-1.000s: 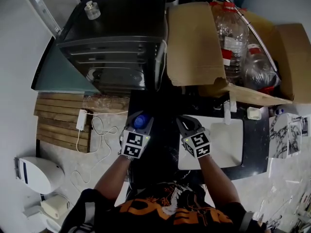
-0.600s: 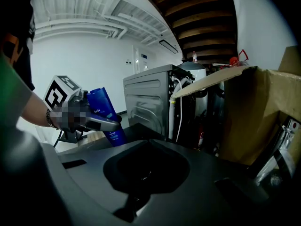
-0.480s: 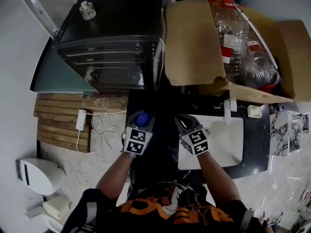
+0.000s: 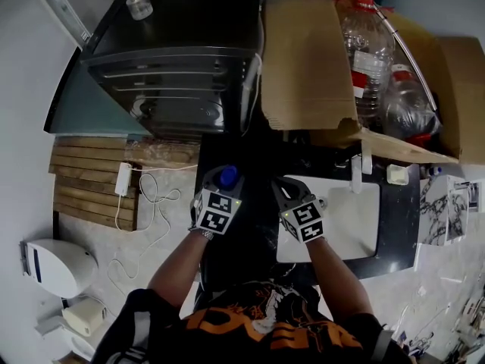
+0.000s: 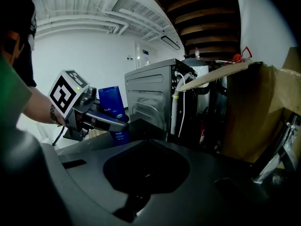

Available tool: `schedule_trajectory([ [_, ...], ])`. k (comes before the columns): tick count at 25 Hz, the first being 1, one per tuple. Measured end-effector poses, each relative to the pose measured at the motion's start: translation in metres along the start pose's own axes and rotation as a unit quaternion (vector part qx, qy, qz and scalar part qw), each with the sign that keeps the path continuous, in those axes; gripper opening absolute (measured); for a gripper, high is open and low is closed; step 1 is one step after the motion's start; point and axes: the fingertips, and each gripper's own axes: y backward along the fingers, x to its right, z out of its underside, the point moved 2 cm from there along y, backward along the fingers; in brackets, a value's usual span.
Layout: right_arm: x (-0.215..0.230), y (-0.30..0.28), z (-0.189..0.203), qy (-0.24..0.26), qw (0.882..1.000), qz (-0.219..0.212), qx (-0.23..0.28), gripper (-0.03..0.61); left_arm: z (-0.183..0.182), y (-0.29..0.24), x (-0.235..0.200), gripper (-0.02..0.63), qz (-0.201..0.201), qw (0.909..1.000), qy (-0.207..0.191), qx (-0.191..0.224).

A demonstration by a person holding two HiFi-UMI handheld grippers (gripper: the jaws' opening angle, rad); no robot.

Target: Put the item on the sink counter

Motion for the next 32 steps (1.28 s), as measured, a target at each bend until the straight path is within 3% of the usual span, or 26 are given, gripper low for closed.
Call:
schedule_trajectory([
  [18, -0.004, 0.004, 0.001, -0.001, 1.000, 0.008, 0.000, 0.014, -0.001, -0.003, 0.004, 0.179, -0.009, 0.9993, -0.031, 0.018],
  [24, -0.004, 0.008, 0.001, 0.001, 1.000, 0.012, -0.001, 0.014, -0.009, 0.001, 0.006, 0.238, -0.004, 0.9986, -0.039, 0.036],
  [32, -0.007, 0.015, -0.006, 0.007, 1.000, 0.014, 0.005, 0.014, -0.016, 0.012, 0.007, 0.242, -0.007, 0.9977, -0.038, 0.056],
])
